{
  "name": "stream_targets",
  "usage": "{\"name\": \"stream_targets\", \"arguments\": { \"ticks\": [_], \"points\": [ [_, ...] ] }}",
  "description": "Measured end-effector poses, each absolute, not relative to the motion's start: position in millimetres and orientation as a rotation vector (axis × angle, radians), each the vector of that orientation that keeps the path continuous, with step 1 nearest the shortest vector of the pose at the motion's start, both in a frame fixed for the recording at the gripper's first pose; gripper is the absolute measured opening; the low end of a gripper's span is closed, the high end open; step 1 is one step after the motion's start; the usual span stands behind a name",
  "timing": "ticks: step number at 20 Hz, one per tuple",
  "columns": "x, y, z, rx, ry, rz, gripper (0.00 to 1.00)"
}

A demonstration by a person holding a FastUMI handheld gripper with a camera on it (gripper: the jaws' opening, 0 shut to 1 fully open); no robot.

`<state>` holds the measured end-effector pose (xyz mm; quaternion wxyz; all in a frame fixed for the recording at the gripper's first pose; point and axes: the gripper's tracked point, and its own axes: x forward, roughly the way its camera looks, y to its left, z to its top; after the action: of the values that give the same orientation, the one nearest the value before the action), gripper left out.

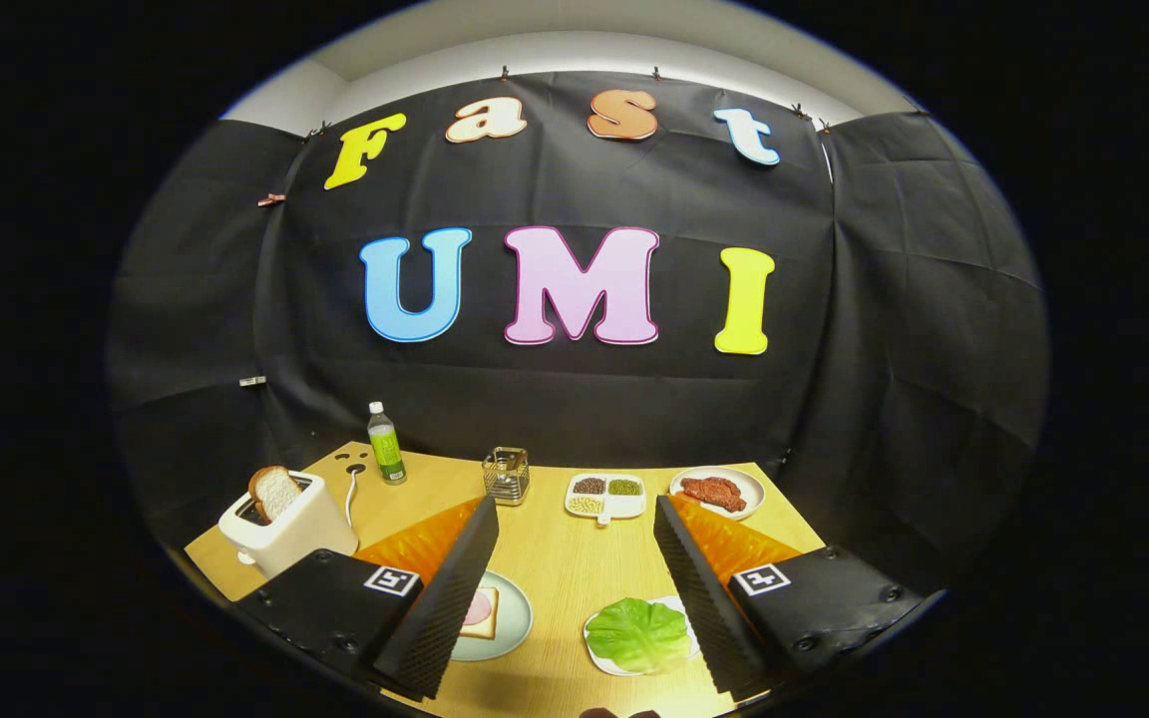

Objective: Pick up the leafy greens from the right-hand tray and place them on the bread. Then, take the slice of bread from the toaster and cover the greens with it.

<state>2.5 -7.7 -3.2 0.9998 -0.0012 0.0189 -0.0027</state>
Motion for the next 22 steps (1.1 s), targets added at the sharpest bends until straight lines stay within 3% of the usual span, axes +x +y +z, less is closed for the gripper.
{"name": "stream_targets", "arguments": {
  "ticks": [14, 22],
  "points": [
    [22, -28, -60, 0.014, 0.184, 0.023, 0.98],
    [44, -66, -153, -0.051, 0.377, 0.033, 0.98]
  ]
}}
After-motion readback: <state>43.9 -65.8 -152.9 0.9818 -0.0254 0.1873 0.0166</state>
